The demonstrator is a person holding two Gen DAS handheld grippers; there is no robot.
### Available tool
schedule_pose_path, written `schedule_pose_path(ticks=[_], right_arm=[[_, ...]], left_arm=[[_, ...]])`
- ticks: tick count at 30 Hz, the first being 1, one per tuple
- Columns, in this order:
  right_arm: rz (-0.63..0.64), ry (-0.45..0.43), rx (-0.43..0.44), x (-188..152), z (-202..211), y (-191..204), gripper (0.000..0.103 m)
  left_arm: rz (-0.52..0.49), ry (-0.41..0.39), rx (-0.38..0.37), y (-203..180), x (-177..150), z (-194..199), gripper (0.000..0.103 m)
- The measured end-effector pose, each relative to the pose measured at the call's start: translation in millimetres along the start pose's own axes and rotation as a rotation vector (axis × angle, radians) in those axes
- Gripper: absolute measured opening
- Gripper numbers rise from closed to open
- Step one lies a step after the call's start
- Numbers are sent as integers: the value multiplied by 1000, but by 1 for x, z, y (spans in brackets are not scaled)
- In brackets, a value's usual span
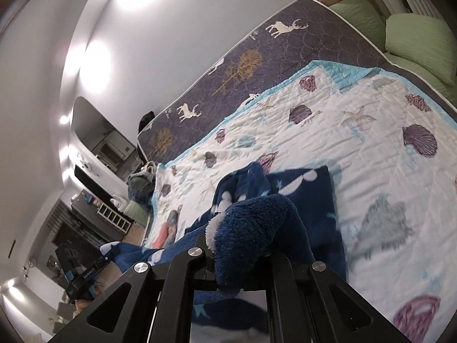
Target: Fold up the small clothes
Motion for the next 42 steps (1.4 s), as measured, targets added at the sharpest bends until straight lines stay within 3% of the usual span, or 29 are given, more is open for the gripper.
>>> schedule_pose_path(ticks=[9, 16, 21, 25, 30, 32, 35, 39, 42], right_arm=[[-21, 16, -20, 36, -78, -43, 7], [-52, 64, -65, 44, -144, -85, 8], [-182, 242, -151, 5, -207, -146, 10], [-221, 216, -108, -1, -210, -154, 10], [-172, 205, -130, 10, -193, -145, 23], [-153, 170, -129, 19, -180, -138, 35], [-113, 130, -90, 26, -161, -117, 37], [41, 191, -36, 19, -159, -77, 37], [186, 294, 27, 0, -179, -38, 37]], left_arm=[[29, 22, 52, 20, 35, -90, 13], [84, 91, 118, 53, 33, -173, 14], [108, 160, 197, 78, 4, -221, 16], [118, 146, 168, 76, 7, -216, 25], [102, 66, 162, 66, 23, -191, 57], [90, 31, 126, 57, 28, -172, 59], [57, 18, 82, 44, 28, -150, 61], [-39, 111, -14, 16, 4, -141, 61], [-117, 264, -75, -8, -29, -159, 61]])
Point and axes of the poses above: each gripper's, at about its wrist camera, not at the fingertips, and z roughly against the way its jaws point, y to its left, x to its top, the point moved 7 cm from there along -z, roughly the way its jaws point, and after that the axes turned 15 degrees about z, right-handed, at the moved point
